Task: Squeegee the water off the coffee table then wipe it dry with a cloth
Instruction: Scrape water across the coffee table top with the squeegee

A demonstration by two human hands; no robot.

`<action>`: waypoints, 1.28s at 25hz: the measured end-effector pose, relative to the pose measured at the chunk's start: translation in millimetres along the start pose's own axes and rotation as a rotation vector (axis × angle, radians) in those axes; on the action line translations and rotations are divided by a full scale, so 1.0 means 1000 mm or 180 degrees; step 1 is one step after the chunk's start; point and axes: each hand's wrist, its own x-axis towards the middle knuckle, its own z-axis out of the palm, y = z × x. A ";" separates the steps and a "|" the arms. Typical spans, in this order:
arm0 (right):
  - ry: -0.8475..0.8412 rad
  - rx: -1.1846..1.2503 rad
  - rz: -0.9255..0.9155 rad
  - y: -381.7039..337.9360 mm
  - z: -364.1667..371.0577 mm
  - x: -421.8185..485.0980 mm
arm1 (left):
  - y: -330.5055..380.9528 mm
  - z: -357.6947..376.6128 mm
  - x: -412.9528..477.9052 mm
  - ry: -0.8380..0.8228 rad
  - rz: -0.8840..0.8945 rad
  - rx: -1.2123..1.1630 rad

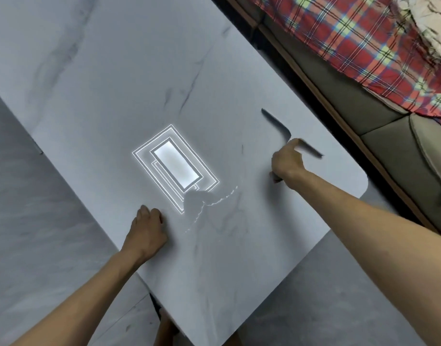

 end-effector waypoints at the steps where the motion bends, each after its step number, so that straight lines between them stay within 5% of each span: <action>1: -0.0092 -0.0190 -0.0126 -0.005 0.012 -0.005 | -0.003 0.000 0.001 -0.0020 -0.0012 -0.0065; 7: -0.0761 -0.0493 -0.0757 -0.008 0.079 -0.078 | -0.015 0.003 -0.002 -0.0163 -0.0007 -0.0323; 14: -0.1276 -0.1326 -0.1141 0.062 0.066 -0.146 | -0.016 0.009 -0.013 -0.0577 0.0081 -0.0393; 19: -0.1249 -0.1321 -0.0991 0.093 0.045 -0.169 | -0.016 0.015 -0.027 -0.0747 0.0164 -0.0295; 25: -0.0405 -0.0757 -0.1086 0.063 0.019 -0.115 | -0.022 0.025 -0.045 -0.1042 0.0036 -0.0133; 32: -0.0838 -0.0839 -0.0983 0.072 0.050 -0.120 | -0.026 0.037 -0.065 -0.0291 -0.0068 -0.0540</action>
